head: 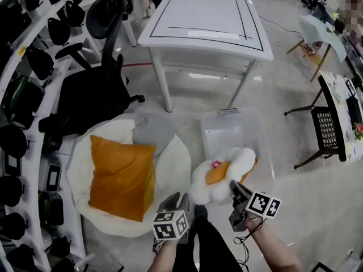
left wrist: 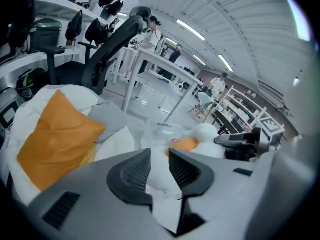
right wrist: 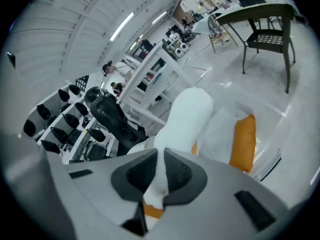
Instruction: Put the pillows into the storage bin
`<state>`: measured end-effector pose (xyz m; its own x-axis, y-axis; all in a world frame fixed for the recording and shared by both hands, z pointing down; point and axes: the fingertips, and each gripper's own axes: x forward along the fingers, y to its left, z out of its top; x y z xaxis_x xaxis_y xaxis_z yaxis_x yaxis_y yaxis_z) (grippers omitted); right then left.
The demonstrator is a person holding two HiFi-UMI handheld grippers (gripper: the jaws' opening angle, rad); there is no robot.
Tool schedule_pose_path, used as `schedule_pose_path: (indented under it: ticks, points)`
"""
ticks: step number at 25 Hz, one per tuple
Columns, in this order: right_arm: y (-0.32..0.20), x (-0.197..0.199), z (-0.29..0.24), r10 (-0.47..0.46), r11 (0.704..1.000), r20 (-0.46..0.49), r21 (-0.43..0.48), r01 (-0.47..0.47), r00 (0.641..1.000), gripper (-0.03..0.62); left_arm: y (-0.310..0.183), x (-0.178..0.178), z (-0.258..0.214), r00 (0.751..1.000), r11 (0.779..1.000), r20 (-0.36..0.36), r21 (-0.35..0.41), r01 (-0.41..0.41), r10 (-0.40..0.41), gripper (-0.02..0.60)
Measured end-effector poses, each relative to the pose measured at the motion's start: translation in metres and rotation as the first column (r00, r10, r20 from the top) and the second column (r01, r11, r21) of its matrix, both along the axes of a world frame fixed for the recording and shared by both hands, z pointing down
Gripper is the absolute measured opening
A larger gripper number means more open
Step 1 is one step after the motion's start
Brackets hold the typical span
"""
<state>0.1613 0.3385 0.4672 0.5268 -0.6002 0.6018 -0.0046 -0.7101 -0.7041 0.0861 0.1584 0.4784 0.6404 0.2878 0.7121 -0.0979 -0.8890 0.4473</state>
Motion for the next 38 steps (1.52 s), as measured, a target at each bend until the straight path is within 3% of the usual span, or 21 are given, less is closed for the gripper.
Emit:
schedule_pose_path:
  ticks: [8, 15, 19, 25, 30, 34, 38]
  points:
    - [0.1, 0.048, 0.005, 0.158, 0.986, -0.032, -0.056, -0.16, 0.987, 0.034, 0.074, 0.043, 0.001, 0.988, 0.988, 0.0, 0.004, -0.154, 0.154, 0.11]
    - [0.146, 0.09, 0.028, 0.207, 0.972, -0.055, -0.105, -0.212, 0.977, 0.034, 0.107, 0.065, 0.012, 0.971, 0.971, 0.017, 0.006, -0.237, 0.237, 0.11]
    - [0.159, 0.111, 0.043, 0.194, 0.963, -0.069, -0.179, -0.203, 0.979, 0.037, 0.109, 0.073, 0.025, 0.968, 0.969, 0.031, 0.012, -0.248, 0.248, 0.11]
    - [0.184, 0.125, 0.066, 0.182, 0.928, -0.062, -0.318, -0.193, 0.981, 0.048, 0.104, 0.078, 0.036, 0.974, 0.975, 0.053, 0.009, -0.223, 0.222, 0.11]
    - [0.197, 0.135, 0.067, 0.142, 0.918, -0.095, -0.359, -0.167, 0.985, 0.048, 0.101, 0.087, 0.046, 0.979, 0.98, 0.046, 0.004, -0.199, 0.198, 0.11]
    - [0.162, 0.134, 0.079, -0.022, 0.916, -0.074, -0.401, -0.009, 0.997, 0.049, 0.075, 0.079, 0.052, 0.993, 0.994, 0.057, 0.013, -0.106, 0.106, 0.11]
    - [0.08, 0.129, 0.09, -0.16, 0.934, -0.052, -0.331, 0.135, 0.986, 0.057, 0.03, 0.06, 0.057, 0.998, 0.999, 0.067, 0.037, 0.005, -0.007, 0.11]
